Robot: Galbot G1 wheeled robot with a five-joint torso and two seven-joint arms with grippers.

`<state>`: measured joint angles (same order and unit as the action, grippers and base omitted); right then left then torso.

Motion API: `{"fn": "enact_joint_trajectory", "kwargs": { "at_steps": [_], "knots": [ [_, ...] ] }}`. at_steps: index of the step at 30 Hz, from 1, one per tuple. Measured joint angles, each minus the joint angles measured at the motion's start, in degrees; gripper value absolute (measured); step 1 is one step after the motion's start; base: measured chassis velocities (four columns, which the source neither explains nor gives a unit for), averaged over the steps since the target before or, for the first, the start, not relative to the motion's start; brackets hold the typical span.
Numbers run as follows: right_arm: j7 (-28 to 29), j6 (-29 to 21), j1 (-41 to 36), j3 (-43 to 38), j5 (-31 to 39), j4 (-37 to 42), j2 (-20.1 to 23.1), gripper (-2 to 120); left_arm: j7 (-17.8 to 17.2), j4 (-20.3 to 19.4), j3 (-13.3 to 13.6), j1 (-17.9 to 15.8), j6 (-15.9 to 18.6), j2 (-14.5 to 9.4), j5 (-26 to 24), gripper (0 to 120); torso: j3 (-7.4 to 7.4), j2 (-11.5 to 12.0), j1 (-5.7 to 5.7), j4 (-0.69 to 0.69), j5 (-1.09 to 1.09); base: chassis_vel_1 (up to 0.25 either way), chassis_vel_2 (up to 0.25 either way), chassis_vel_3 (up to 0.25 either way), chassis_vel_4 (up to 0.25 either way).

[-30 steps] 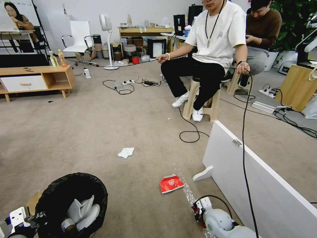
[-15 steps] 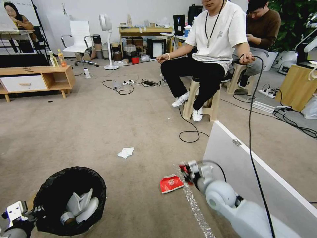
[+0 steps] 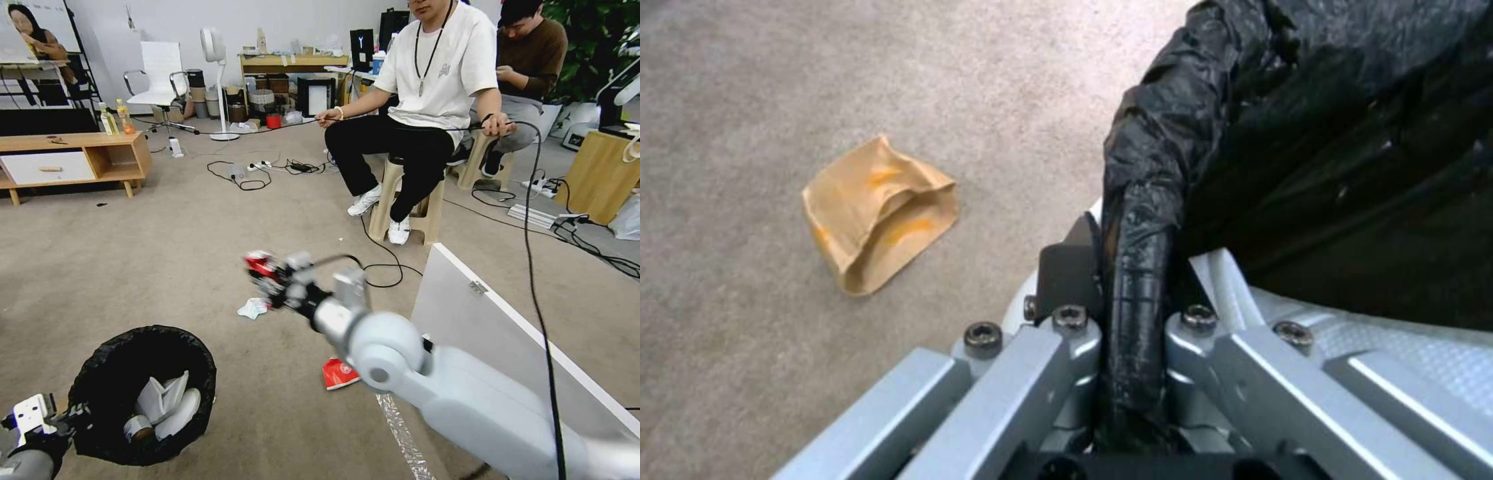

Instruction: Pick up the trash bin and place the garbage on the floor into it.

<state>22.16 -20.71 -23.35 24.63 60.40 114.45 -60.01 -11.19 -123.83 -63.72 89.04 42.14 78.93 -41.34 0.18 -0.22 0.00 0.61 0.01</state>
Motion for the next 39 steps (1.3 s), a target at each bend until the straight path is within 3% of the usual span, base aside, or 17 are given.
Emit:
{"fn": "enact_joint_trajectory", "kwargs": {
  "at_steps": [2, 4, 10, 12, 16, 23, 39],
  "knots": [
    [0.2, 0.2, 1.8, 1.1, 1.2, 0.1, -1.1, 26, 0.0, -0.1, 0.1, 0.1, 0.0, 0.0, 0.0, 3, 0.01, 0.0, 0.0, 0.0, 0.0, 0.0, 0.0, 0.0, 0.0],
    [1.4, 0.6, 7.3, 5.1, 6.2, 0.3, -5.4, 26, 0.0, -0.9, 0.6, 0.3, 0.0, -0.1, -0.2, 3, 0.0, 0.0, 0.0, -0.01, 0.02, 0.0, 0.0, 0.0, 0.0],
    [2.8, 0.3, 10.7, 8.9, 10.4, 0.0, -9.3, 26, 0.0, -1.6, 1.1, 0.5, 0.0, -0.1, -0.3, 3, 0.0, 0.0, 0.0, 0.01, 0.01, 0.0, 0.0, 0.0, 0.0],
    [5.2, -1.1, 13.0, 12.8, 14.6, -1.3, -13.2, 26, -0.1, -2.0, 1.5, 0.5, 0.0, -0.2, -0.3, 3, 0.01, 0.0, 0.0, 0.0, 0.01, 0.0, 0.0, 0.0, 0.0],
    [7.5, -3.8, 14.0, 16.0, 18.2, -2.2, -15.5, 26, -0.1, -2.8, 1.3, 0.9, 0.0, -0.4, -0.5, 3, 0.0, 0.0, 0.0, 0.02, 0.0, 0.0, 0.0, 0.0, 0.0],
    [10.1, -6.2, 14.6, 21.0, 19.9, -4.0, -17.4, 26, -0.5, -4.0, 0.1, 1.3, 0.0, -0.9, -1.9, 3, 0.0, 0.0, 0.0, 0.01, 0.0, 0.0, 0.0, 0.0, 0.0],
    [10.8, -7.3, 13.1, 24.9, 18.2, -8.8, -19.6, 26, -0.5, -6.0, 0.2, 2.1, 0.0, -0.3, -2.2, 3, 0.0, 0.0, 0.0, 0.01, 0.0, 0.0, 0.0, 0.0, 0.0]
  ]
}}
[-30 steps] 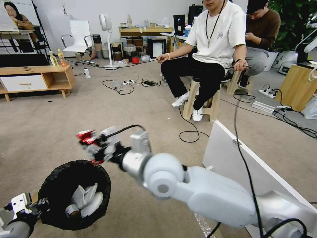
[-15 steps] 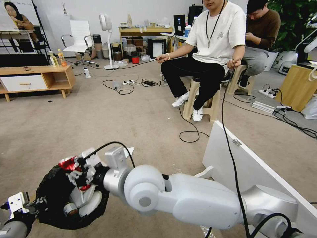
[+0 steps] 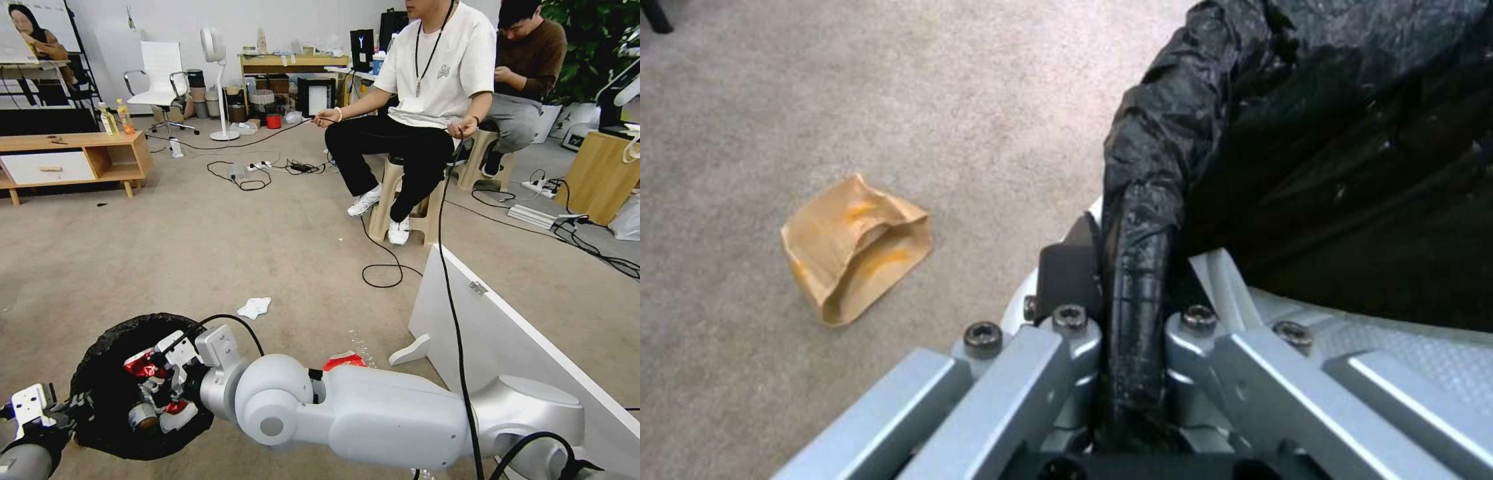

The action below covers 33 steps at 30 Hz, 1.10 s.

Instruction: Pick up the trash bin and place the garbage on the floor into it.

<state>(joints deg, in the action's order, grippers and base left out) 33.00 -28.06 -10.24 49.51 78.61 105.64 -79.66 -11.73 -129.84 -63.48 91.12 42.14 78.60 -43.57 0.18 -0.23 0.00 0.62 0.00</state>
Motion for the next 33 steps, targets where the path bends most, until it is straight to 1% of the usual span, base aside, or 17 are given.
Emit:
{"fn": "enact_joint_trajectory", "kwargs": {
  "at_steps": [16, 19, 23, 26, 27, 29, 30, 33],
  "knots": [
    [-0.6, 0.4, -0.4, 1.1, -3.0, -4.7, -2.2, 26, 0.4, -1.4, 0.6, 0.9, 0.0, 0.8, 0.2, 3, 0.0, 0.0, 0.0, 0.0, 0.0, 0.0, 0.0, 0.0, 0.0],
    [-1.2, 1.4, -0.4, 1.4, -4.3, -6.8, -3.0, 26, 0.5, -1.7, 0.9, 1.1, 0.0, 0.9, 0.2, 3, 0.0, 0.0, 0.0, 0.0, 0.0, 0.0, 0.0, 0.0, 0.0],
    [-1.4, 1.9, -0.4, 1.4, -5.0, -7.7, -3.3, 26, 0.5, -1.7, 1.1, 1.1, 0.0, 1.0, 0.3, 3, 0.0, 0.0, 0.0, 0.0, 0.0, 0.0, 0.0, 0.0, 0.0],
    [-1.6, 2.3, -0.3, 1.4, -5.6, -8.1, -3.4, 40, 0.6, -1.6, 1.4, 1.2, 0.0, 1.1, 0.4, 3, 0.0, 0.0, 0.0, 0.0, 0.0, 0.0, 0.0, 0.0, 0.0],
    [-1.6, 2.3, -0.3, 1.4, -5.6, -8.1, -3.4, 40, 0.6, -1.6, 1.4, 1.2, 0.0, 1.1, 0.4, 3, 0.0, 0.0, 0.0, 0.0, 0.0, 0.0, 0.0, 0.0, 0.0],
    [-1.6, 2.3, -0.3, 1.3, -5.6, -7.8, -3.3, 51, 0.6, -1.4, 1.6, 1.1, 0.0, 1.1, 0.5, 3, 0.0, 0.0, 0.0, 0.0, 0.0, 0.0, 0.0, 0.0, 0.0],
    [-1.6, 2.3, -0.3, 1.3, -5.6, -7.8, -3.3, 51, 0.6, -1.4, 1.6, 1.1, 0.0, 1.1, 0.5, 3, 0.0, 0.0, 0.0, 0.0, 0.0, 0.0, 0.0, 0.0, 0.0],
    [-1.6, 2.4, -0.3, 0.9, -5.5, -7.3, -3.1, 67, 0.7, -1.2, 1.6, 1.0, 0.0, 1.1, 0.5, 3, 0.0, 0.0, 0.0, 0.0, 0.0, 0.0, 0.0, 0.0, 0.0]
  ]
}}
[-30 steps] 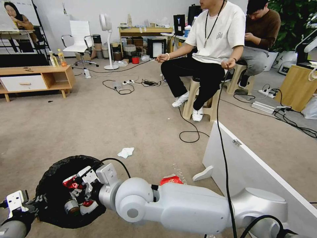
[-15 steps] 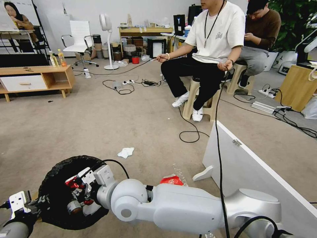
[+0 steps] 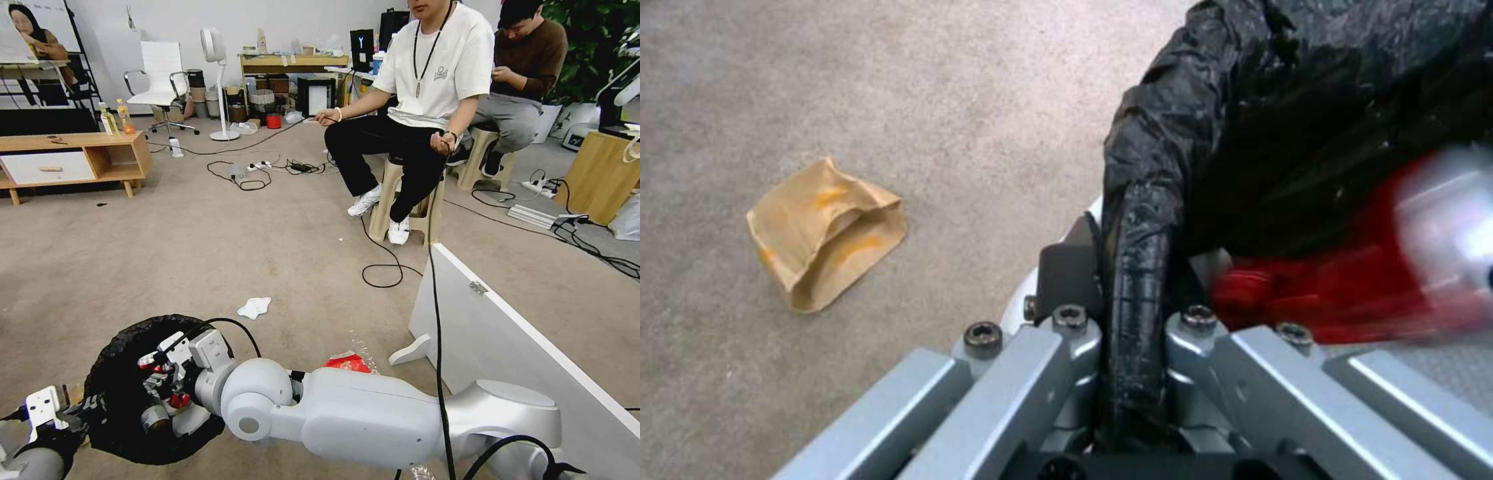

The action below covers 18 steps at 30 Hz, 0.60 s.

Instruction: Pick up the trash bin and place the garbage on the floor into it.

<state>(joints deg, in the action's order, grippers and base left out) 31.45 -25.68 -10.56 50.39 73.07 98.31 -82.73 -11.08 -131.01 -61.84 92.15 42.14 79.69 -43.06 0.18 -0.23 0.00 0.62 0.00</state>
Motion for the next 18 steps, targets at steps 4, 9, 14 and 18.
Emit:
{"fn": "enact_joint_trajectory", "kwargs": {
  "at_steps": [4, 9, 14, 18],
  "knots": [
    [0.0, 0.0, 0.0, -0.3, 0.2, 0.5, 0.2, 82, 0.0, 0.2, 0.0, 0.0, 0.0, -0.1, 0.0, 3, 0.0, 0.0, 0.0, 0.0, 0.0, 0.0, 0.0, 0.0, 0.0],
    [0.0, 0.0, 0.0, -0.4, 0.4, 1.1, 0.3, 96, 0.0, 0.3, -0.1, -0.1, 0.0, -0.2, 0.0, 3, 0.0, 0.0, 0.0, 0.0, 0.0, 0.0, 0.0, 0.0, 0.0],
    [0.1, 0.2, -0.2, -1.1, 0.4, 2.0, 0.9, 100, 0.0, 0.9, -0.4, 0.0, 0.0, -0.3, 0.0, 3, 0.0, 0.0, 0.0, 0.0, 0.0, 0.0, 0.0, 0.0, 0.0],
    [0.2, 0.3, -0.2, -2.1, 0.4, 3.3, 1.4, 100, 0.0, 1.6, -0.7, 0.1, 0.0, -0.4, 0.1, 3, 0.0, 0.0, 0.0, 0.0, 0.0, 0.0, 0.0, 0.0, 0.0]
  ]
}}
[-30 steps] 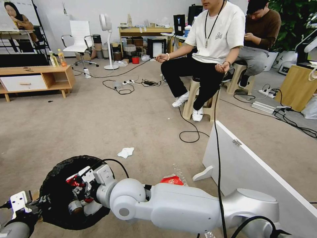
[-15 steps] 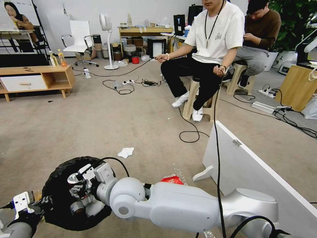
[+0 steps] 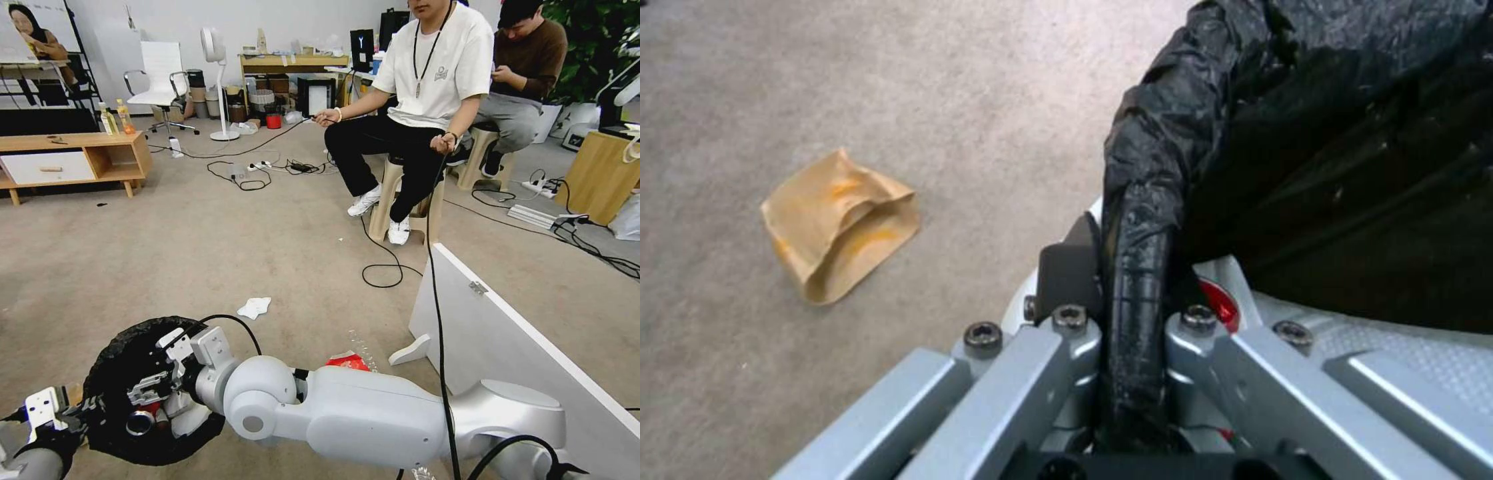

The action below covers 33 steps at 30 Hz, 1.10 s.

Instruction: Pick up the trash bin and place the garbage on the floor into it.

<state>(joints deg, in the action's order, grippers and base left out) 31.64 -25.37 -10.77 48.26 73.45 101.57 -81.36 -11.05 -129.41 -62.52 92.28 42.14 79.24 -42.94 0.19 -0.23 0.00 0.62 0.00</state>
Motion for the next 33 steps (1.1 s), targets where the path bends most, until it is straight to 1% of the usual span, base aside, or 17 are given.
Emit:
{"fn": "enact_joint_trajectory", "kwargs": {
  "at_steps": [5, 11, 15, 18, 23, 25, 27, 28, 29, 31, 32, 33],
  "knots": [
    [0.0, 0.5, -0.2, -3.3, 0.0, 3.7, 2.1, 100, 0.0, 1.2, -1.1, 0.7, 0.0, -0.3, 0.3, 3, 0.0, 0.0, 0.0, -0.01, 0.0, 0.0, 0.0, 0.0, 0.0],
    [-0.4, 1.1, -1.1, -7.2, 0.0, 6.8, 4.5, 100, 0.0, 1.6, -1.4, 1.2, 0.0, -0.2, 0.6, 3, 0.0, 0.0, 0.0, 0.0, 0.0, 0.0, 0.0, 0.0, 0.0],
    [-0.6, 1.3, -1.5, -8.8, 0.0, 7.6, 5.1, 100, 0.0, 1.7, -1.4, 1.4, 0.0, 0.0, 0.8, 3, 0.0, 0.0, 0.0, 0.0, 0.0, 0.0, 0.0, 0.0, 0.0],
    [-1.3, 2.3, -1.9, -11.8, 0.0, 8.7, 5.9, 100, 0.0, 1.8, -1.3, 1.6, 0.0, 0.1, 1.0, 3, 0.0, 0.0, 0.0, -0.01, -0.01, 0.0, 0.0, 0.0, 0.0],
    [-2.0, 3.5, -2.1, -14.4, -0.1, 9.5, 6.3, 100, 0.0, 1.9, -1.4, 1.8, 0.0, 0.2, 1.2, 3, 0.0, 0.0, 0.0, 0.0, -0.01, 0.0, 0.0, 0.0, 0.0],
    [-2.4, 5.5, -2.9, -18.1, -0.2, 10.6, 7.3, 100, 0.0, 1.9, -1.8, 2.1, 0.0, 0.4, 1.2, 3, 0.0, 0.0, 0.0, -0.01, -0.01, 0.0, 0.0, 0.0, 0.0],
    [-2.5, 5.8, -3.4, -19.4, -0.3, 10.9, 7.8, 100, 0.0, 1.9, -2.0, 2.3, 0.0, 0.5, 1.3, 3, 0.0, 0.0, 0.0, -0.02, -0.01, 0.0, 0.0, 0.0, 0.0],
    [-2.8, 6.3, -4.4, -21.7, -0.8, 11.7, 8.9, 100, 0.1, 1.9, -2.4, 2.4, 0.0, 0.7, 1.4, 3, 0.0, 0.0, 0.0, -0.02, -0.01, 0.0, 0.0, 0.0, 0.0],
    [-2.8, 6.3, -4.4, -21.7, -0.8, 11.7, 8.9, 100, 0.1, 1.9, -2.4, 2.4, 0.0, 0.7, 1.4, 3, 0.0, 0.0, 0.0, -0.02, -0.01, 0.0, 0.0, 0.0, 0.0],
    [-3.2, 6.9, -8.4, -28.2, -2.0, 14.3, 12.5, 100, 0.6, 1.9, -3.2, 2.8, 0.0, 1.3, 2.3, 3, 0.0, 0.0, 0.0, 0.0, -0.02, 0.0, 0.0, 0.0, 0.0],
    [-3.2, 6.9, -8.4, -28.2, -2.0, 14.3, 12.5, 100, 0.6, 1.9, -3.2, 2.8, 0.0, 1.3, 2.3, 3, 0.0, 0.0, 0.0, 0.0, -0.02, 0.0, 0.0, 0.0, 0.0],
    [-3.6, 7.4, -11.4, -32.5, -3.8, 15.9, 15.5, 100, 0.9, 1.9, -3.5, 3.0, 0.0, 1.8, 3.2, 3, -0.01, 0.0, 0.0, 0.0, -0.03, 0.0, 0.0, 0.0, 0.0]
  ]
}}
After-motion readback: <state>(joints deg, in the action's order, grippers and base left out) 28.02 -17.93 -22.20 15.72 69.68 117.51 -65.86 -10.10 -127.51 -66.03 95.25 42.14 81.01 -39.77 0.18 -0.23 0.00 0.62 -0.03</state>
